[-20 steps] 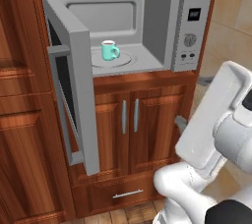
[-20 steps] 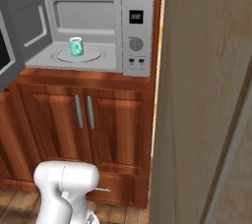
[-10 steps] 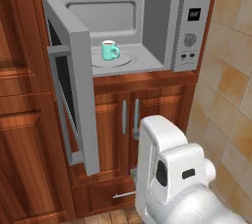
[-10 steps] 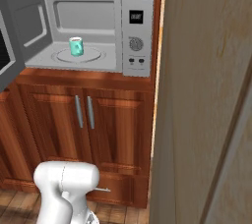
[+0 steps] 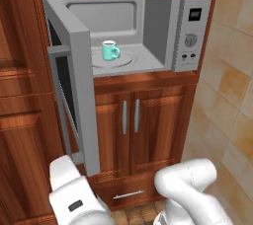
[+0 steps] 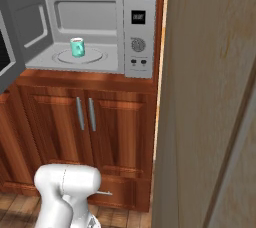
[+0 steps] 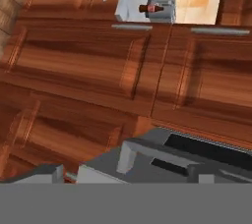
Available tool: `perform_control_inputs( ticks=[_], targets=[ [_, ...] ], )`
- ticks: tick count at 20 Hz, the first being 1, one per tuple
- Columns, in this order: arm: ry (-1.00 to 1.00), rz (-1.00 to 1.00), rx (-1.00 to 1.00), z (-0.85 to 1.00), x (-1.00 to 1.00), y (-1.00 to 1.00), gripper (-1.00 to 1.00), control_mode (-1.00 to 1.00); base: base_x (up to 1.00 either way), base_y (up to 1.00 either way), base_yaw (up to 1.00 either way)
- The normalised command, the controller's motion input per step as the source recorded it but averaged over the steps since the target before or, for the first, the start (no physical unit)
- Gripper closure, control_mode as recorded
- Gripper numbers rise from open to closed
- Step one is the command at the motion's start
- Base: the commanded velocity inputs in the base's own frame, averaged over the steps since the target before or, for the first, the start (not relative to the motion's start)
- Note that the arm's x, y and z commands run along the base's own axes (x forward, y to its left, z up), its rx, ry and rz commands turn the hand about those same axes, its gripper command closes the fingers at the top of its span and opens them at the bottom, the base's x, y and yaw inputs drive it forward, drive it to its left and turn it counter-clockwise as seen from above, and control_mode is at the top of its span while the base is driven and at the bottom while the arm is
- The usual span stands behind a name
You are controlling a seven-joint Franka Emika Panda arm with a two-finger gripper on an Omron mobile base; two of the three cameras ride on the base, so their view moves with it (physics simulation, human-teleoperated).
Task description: Place the microwavable item in the microwave. Then, close the microwave door and press the start button.
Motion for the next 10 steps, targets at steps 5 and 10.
perform_control_inputs(
  ticks=[5, 10],
  targets=[
    [0.2, 0.0, -0.26, -0.61, 0.85, 1.0, -1.0, -1.0, 0.0, 0.0, 0.0],
    [0.18, 0.0, -0.21, -0.61, 1.0, 0.99, -1.0, -1.0, 0.0, 0.0, 0.0]
  ],
)
